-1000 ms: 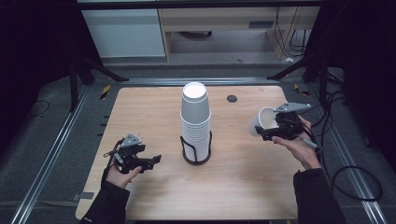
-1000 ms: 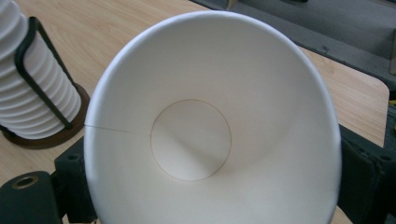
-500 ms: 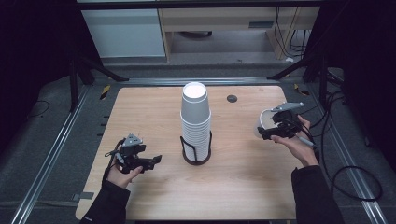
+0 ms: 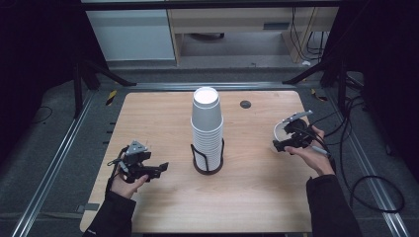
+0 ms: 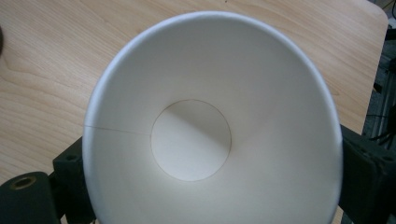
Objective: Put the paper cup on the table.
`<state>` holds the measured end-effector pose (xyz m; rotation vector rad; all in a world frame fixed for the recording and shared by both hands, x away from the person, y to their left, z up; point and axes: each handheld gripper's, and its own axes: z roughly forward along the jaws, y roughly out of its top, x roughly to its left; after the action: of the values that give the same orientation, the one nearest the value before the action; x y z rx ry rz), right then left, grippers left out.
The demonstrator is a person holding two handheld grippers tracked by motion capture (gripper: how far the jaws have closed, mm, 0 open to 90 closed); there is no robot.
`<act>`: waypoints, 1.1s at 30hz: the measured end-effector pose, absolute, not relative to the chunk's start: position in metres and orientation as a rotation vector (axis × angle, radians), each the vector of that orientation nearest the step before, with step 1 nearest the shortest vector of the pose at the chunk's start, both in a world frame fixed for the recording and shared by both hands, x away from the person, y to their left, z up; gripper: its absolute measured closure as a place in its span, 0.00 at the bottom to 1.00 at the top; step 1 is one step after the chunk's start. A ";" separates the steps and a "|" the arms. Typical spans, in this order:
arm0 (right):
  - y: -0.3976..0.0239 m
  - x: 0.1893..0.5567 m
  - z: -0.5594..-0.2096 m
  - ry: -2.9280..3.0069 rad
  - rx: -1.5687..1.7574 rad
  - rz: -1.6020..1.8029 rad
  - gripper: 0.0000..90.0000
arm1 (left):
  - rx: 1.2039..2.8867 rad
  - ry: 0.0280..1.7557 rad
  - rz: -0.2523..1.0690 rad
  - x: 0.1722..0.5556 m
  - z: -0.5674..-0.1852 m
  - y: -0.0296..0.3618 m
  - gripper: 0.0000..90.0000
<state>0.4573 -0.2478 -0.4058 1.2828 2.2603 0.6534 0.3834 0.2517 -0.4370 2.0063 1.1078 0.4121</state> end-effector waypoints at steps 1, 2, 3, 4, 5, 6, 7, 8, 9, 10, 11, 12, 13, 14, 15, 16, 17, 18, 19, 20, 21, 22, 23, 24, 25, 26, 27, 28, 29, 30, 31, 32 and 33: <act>-0.247 0.458 -0.407 2.264 1.285 0.641 0.10 | 2.004 1.108 0.417 0.383 -0.436 0.252 0.18; -0.247 0.459 -0.409 2.275 1.291 0.633 0.10 | 2.002 1.108 0.419 0.383 -0.436 0.253 0.18; -0.247 0.459 -0.410 2.277 1.292 0.620 0.10 | 2.000 1.106 0.424 0.383 -0.435 0.253 0.18; -0.248 0.459 -0.411 2.280 1.293 0.616 0.10 | 1.999 1.105 0.424 0.382 -0.434 0.253 0.18; -0.248 0.460 -0.413 2.283 1.304 0.620 0.10 | 1.995 1.104 0.427 0.382 -0.433 0.254 0.18; -0.249 0.460 -0.415 2.284 1.310 0.616 0.10 | 1.995 1.101 0.431 0.382 -0.432 0.254 0.18; -0.250 0.460 -0.416 2.288 1.318 0.608 0.10 | 1.993 1.100 0.432 0.381 -0.431 0.254 0.18; -0.251 0.460 -0.418 2.290 1.320 0.605 0.10 | 1.989 1.100 0.433 0.381 -0.431 0.254 0.18; -0.251 0.460 -0.420 2.294 1.326 0.604 0.10 | 1.987 1.101 0.437 0.381 -0.430 0.254 0.18; -0.251 0.460 -0.421 2.297 1.328 0.597 0.10 | 1.985 1.101 0.437 0.381 -0.430 0.254 0.18; -0.251 0.460 -0.423 2.305 1.330 0.585 0.10 | 1.988 1.100 0.437 0.381 -0.430 0.254 0.18; -0.251 0.461 -0.424 2.308 1.327 0.572 0.10 | 1.992 1.099 0.439 0.381 -0.430 0.254 0.18; -0.251 0.461 -0.425 2.313 1.327 0.566 0.10 | 1.991 1.099 0.440 0.381 -0.430 0.255 0.18; -0.251 0.461 -0.426 2.316 1.330 0.563 0.10 | 1.991 1.098 0.437 0.381 -0.430 0.255 0.18; -0.251 0.462 -0.427 2.318 1.334 0.553 0.09 | 1.989 1.100 0.437 0.381 -0.430 0.254 0.18; -0.251 0.462 -0.428 2.323 1.335 0.548 0.09 | 1.991 1.100 0.440 0.381 -0.430 0.254 0.18; -0.251 0.462 -0.429 2.326 1.334 0.543 0.09 | 1.992 1.100 0.439 0.381 -0.430 0.254 0.18; -0.251 0.462 -0.430 2.329 1.334 0.539 0.09 | 1.992 1.099 0.439 0.381 -0.430 0.254 0.18; -0.251 0.462 -0.430 2.332 1.335 0.534 0.09 | 1.993 1.098 0.439 0.381 -0.430 0.254 0.18; -0.251 0.462 -0.431 2.335 1.336 0.532 0.09 | 1.993 1.098 0.440 0.381 -0.430 0.254 0.18; -0.251 0.463 -0.432 2.339 1.339 0.524 0.09 | 1.993 1.097 0.440 0.381 -0.430 0.254 0.18; -0.251 0.463 -0.433 2.344 1.338 0.516 0.09 | 1.994 1.097 0.439 0.381 -0.430 0.254 0.18; -0.251 0.463 -0.434 2.345 1.338 0.512 0.09 | 1.994 1.097 0.440 0.381 -0.430 0.254 0.18; -0.251 0.463 -0.434 2.348 1.334 0.510 0.09 | 1.994 1.097 0.440 0.381 -0.430 0.254 0.18; -0.250 0.463 -0.434 2.350 1.338 0.511 0.09 | 1.995 1.096 0.439 0.381 -0.430 0.254 0.18; -0.250 0.463 -0.434 2.354 1.339 0.513 0.09 | 1.995 1.094 0.439 0.381 -0.430 0.254 0.18; -0.250 0.463 -0.435 2.358 1.339 0.513 0.09 | 1.997 1.092 0.439 0.381 -0.430 0.254 0.18; -0.250 0.464 -0.435 2.359 1.337 0.514 0.08 | 1.999 1.090 0.438 0.381 -0.430 0.254 0.17; -0.250 0.464 -0.435 2.359 1.338 0.513 0.08 | 1.999 1.090 0.439 0.381 -0.430 0.254 0.17; -0.250 0.464 -0.435 2.360 1.341 0.512 0.08 | 1.999 1.090 0.437 0.381 -0.430 0.254 0.17; -0.251 0.464 -0.436 2.359 1.342 0.512 0.07 | 2.000 1.089 0.437 0.381 -0.430 0.254 0.17; -0.251 0.465 -0.436 2.364 1.337 0.518 0.07 | 2.000 1.089 0.438 0.381 -0.430 0.254 0.17; -0.251 0.465 -0.436 2.361 1.339 0.518 0.06 | 2.000 1.088 0.436 0.381 -0.430 0.254 0.17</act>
<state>0.4652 -0.2511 -0.4361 1.3394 2.3609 0.5176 0.3809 0.2544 -0.4304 1.9996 1.0880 0.4359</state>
